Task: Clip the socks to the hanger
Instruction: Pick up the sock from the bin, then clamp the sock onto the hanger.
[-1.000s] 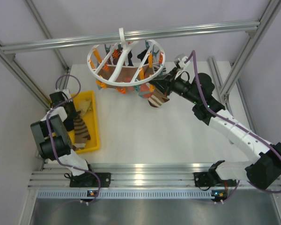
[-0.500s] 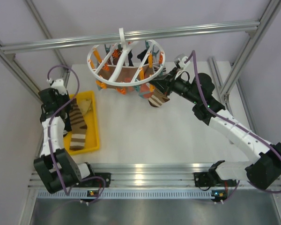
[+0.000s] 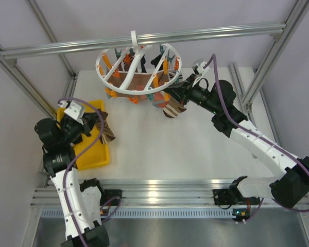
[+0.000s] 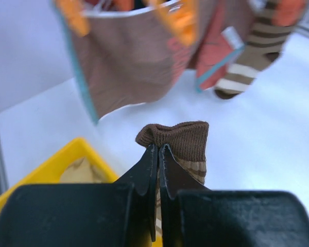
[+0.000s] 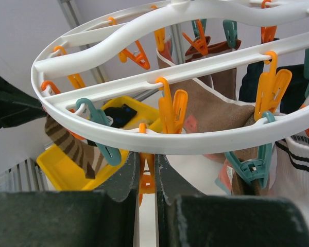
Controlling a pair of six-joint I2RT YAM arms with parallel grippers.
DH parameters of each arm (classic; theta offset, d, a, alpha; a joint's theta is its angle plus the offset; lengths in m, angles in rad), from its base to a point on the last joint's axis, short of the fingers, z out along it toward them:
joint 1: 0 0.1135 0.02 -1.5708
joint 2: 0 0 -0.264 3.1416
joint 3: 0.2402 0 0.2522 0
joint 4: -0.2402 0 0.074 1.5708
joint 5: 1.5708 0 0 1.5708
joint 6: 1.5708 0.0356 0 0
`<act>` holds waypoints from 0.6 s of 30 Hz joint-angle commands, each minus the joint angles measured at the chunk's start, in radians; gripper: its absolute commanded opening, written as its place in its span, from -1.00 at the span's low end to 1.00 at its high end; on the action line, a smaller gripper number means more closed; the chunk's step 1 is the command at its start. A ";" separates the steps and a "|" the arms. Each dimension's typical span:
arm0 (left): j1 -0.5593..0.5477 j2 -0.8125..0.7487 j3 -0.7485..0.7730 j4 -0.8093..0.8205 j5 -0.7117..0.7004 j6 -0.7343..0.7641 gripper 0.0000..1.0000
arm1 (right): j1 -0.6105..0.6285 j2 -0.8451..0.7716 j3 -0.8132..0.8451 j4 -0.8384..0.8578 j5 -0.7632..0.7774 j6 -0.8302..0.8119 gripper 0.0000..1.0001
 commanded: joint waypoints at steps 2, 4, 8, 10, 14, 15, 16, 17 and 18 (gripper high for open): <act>-0.124 -0.046 0.019 -0.005 0.184 0.055 -1.00 | -0.007 0.001 0.036 -0.061 0.004 0.021 -1.00; -0.214 -0.036 0.033 -0.003 0.113 0.081 -1.00 | -0.007 0.002 0.034 -0.057 0.004 0.030 -1.00; -0.435 0.110 0.117 0.066 -0.095 0.084 -1.00 | -0.009 0.008 0.037 -0.054 0.004 0.044 -1.00; -0.570 0.159 0.154 0.072 -0.184 0.091 -1.00 | -0.007 0.005 0.039 -0.058 0.008 0.052 -1.00; -0.743 0.182 0.125 0.160 -0.287 0.098 -1.00 | -0.007 0.004 0.046 -0.060 0.011 0.061 -1.00; -0.779 0.175 0.108 0.206 -0.315 0.112 -1.00 | -0.007 0.005 0.051 -0.060 0.010 0.067 -1.00; -0.855 0.164 0.087 0.239 -0.351 0.117 -1.00 | -0.007 0.007 0.053 -0.060 0.010 0.075 -1.00; -0.889 0.152 0.052 0.272 -0.419 0.123 -1.00 | -0.007 0.007 0.054 -0.058 0.010 0.081 -1.00; -0.920 0.151 0.041 0.292 -0.450 0.126 -1.00 | -0.007 0.011 0.056 -0.055 0.005 0.093 -1.00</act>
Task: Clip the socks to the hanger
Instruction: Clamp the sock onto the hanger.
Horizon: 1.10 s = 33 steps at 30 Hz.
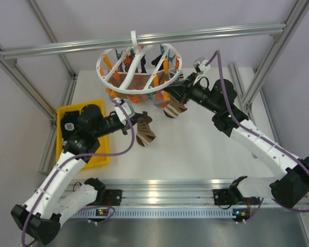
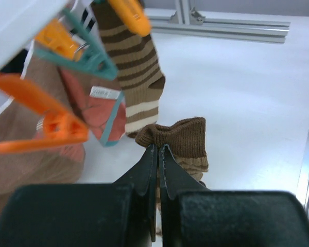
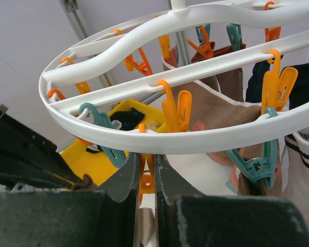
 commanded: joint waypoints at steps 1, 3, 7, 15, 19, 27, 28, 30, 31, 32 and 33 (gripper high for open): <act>-0.150 -0.028 -0.042 0.188 -0.176 0.035 -1.00 | -0.009 0.011 0.037 -0.040 0.002 0.041 -1.00; -0.211 -0.001 -0.041 0.228 -0.281 0.021 -1.00 | -0.009 0.016 0.038 -0.031 -0.010 0.056 -1.00; -0.291 0.119 0.008 0.283 -0.439 -0.055 -1.00 | -0.007 0.023 0.047 -0.034 -0.014 0.076 -1.00; -0.299 0.213 0.037 0.390 -0.511 -0.140 -1.00 | -0.009 0.029 0.050 -0.028 -0.023 0.096 -1.00; -0.299 0.224 0.030 0.458 -0.533 -0.160 -1.00 | -0.009 0.033 0.047 -0.031 -0.021 0.096 -1.00; -0.299 0.220 0.022 0.509 -0.513 -0.197 -1.00 | -0.009 0.039 0.038 -0.020 -0.029 0.082 -1.00; -0.299 0.220 0.023 0.507 -0.513 -0.204 -1.00 | -0.007 0.040 0.038 -0.020 -0.030 0.080 -1.00; -0.299 0.223 0.028 0.509 -0.519 -0.209 -1.00 | -0.009 0.039 0.037 -0.020 -0.034 0.074 -1.00; -0.299 0.224 0.030 0.510 -0.522 -0.217 -1.00 | -0.007 0.040 0.037 -0.019 -0.037 0.073 -1.00; -0.299 0.227 0.030 0.519 -0.523 -0.220 -1.00 | -0.009 0.042 0.035 -0.020 -0.038 0.071 -1.00; -0.299 0.227 0.030 0.526 -0.525 -0.224 -1.00 | -0.007 0.039 0.035 -0.020 -0.040 0.067 -1.00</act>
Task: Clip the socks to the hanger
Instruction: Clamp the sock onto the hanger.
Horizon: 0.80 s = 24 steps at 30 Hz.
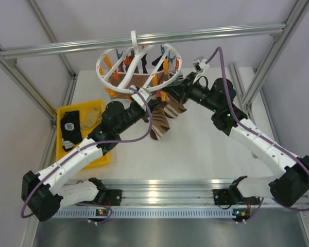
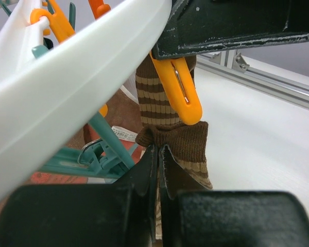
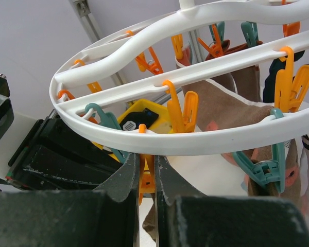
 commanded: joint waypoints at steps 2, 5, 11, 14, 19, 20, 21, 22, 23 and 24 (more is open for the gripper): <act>-0.003 0.000 0.040 0.128 -0.010 -0.043 -1.00 | -0.007 0.022 0.020 -0.033 -0.011 -0.019 -1.00; -0.003 0.009 0.051 0.131 -0.021 -0.054 -1.00 | -0.007 0.024 0.018 -0.036 -0.018 -0.021 -1.00; -0.003 0.014 0.057 0.159 -0.010 -0.074 -1.00 | -0.007 0.021 0.017 -0.041 -0.019 -0.038 -1.00; -0.003 0.020 0.066 0.159 -0.018 -0.084 -1.00 | -0.007 0.021 0.018 -0.043 -0.022 -0.039 -1.00; -0.003 0.014 0.074 0.162 -0.015 -0.090 -1.00 | -0.008 0.019 0.015 -0.047 -0.022 -0.051 -1.00; -0.003 0.016 0.074 0.162 -0.015 -0.090 -1.00 | -0.007 0.019 0.015 -0.047 -0.022 -0.053 -1.00; -0.003 0.011 0.076 0.162 -0.018 -0.090 -1.00 | -0.007 0.018 0.015 -0.047 -0.022 -0.053 -1.00; -0.003 0.011 0.077 0.162 -0.019 -0.090 -1.00 | -0.007 0.016 0.014 -0.047 -0.022 -0.053 -1.00; -0.003 0.011 0.077 0.162 -0.021 -0.090 -1.00 | -0.007 0.013 0.012 -0.047 -0.022 -0.051 -1.00; -0.003 0.011 0.080 0.160 -0.027 -0.092 -1.00 | -0.007 0.013 0.011 -0.047 -0.022 -0.051 -1.00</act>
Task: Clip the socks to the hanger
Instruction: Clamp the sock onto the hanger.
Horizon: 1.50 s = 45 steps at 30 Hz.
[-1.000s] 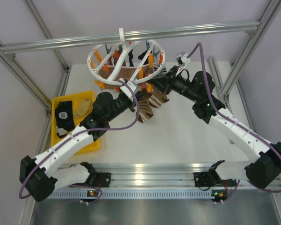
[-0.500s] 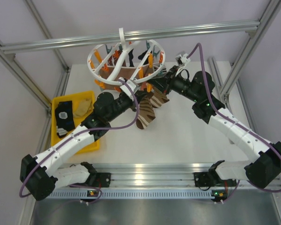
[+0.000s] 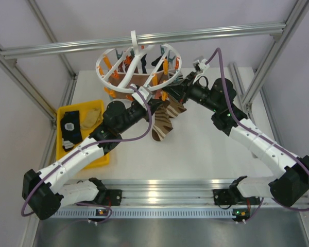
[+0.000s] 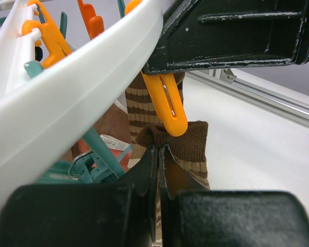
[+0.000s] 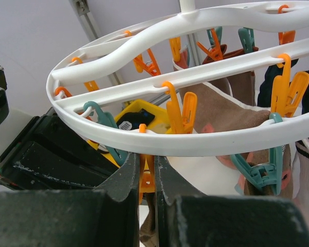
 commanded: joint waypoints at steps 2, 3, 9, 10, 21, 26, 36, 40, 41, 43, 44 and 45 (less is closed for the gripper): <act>0.009 -0.010 0.069 0.128 -0.038 -0.025 -1.00 | -0.006 0.012 0.011 -0.056 -0.014 -0.021 -1.00; 0.010 -0.011 0.071 0.128 -0.041 -0.023 -1.00 | -0.006 0.012 0.011 -0.059 -0.014 -0.024 -1.00; 0.010 -0.017 0.081 0.143 -0.060 -0.023 -1.00 | -0.006 0.011 0.011 -0.063 -0.014 -0.027 -1.00; 0.010 -0.019 0.086 0.145 -0.070 -0.022 -1.00 | -0.005 0.008 0.011 -0.063 -0.014 -0.025 -1.00; 0.023 -0.026 0.114 0.161 -0.121 -0.032 -1.00 | -0.006 0.011 0.006 -0.064 -0.015 -0.030 -1.00; 0.030 -0.028 0.114 0.171 -0.179 -0.040 -1.00 | -0.006 0.012 0.004 -0.066 -0.012 -0.030 -1.00; 0.029 -0.103 -0.010 0.229 -0.067 -0.034 -1.00 | -0.011 0.023 0.020 -0.066 0.017 -0.004 -1.00; 0.023 -0.120 -0.057 0.246 -0.063 0.009 -1.00 | -0.012 0.026 0.023 -0.059 0.012 0.013 -1.00; 0.023 -0.126 -0.066 0.250 -0.055 0.030 -1.00 | -0.012 0.028 0.024 -0.058 0.011 0.015 -1.00; 0.015 -0.135 -0.096 0.269 -0.040 0.056 -1.00 | -0.012 0.026 0.023 -0.058 0.011 0.021 -1.00; 0.012 -0.143 -0.109 0.273 -0.037 0.081 -1.00 | -0.011 0.028 0.024 -0.058 0.011 0.021 -1.00; 0.000 -0.149 -0.127 0.286 -0.043 0.104 -1.00 | -0.012 0.028 0.026 -0.058 0.011 0.022 -1.00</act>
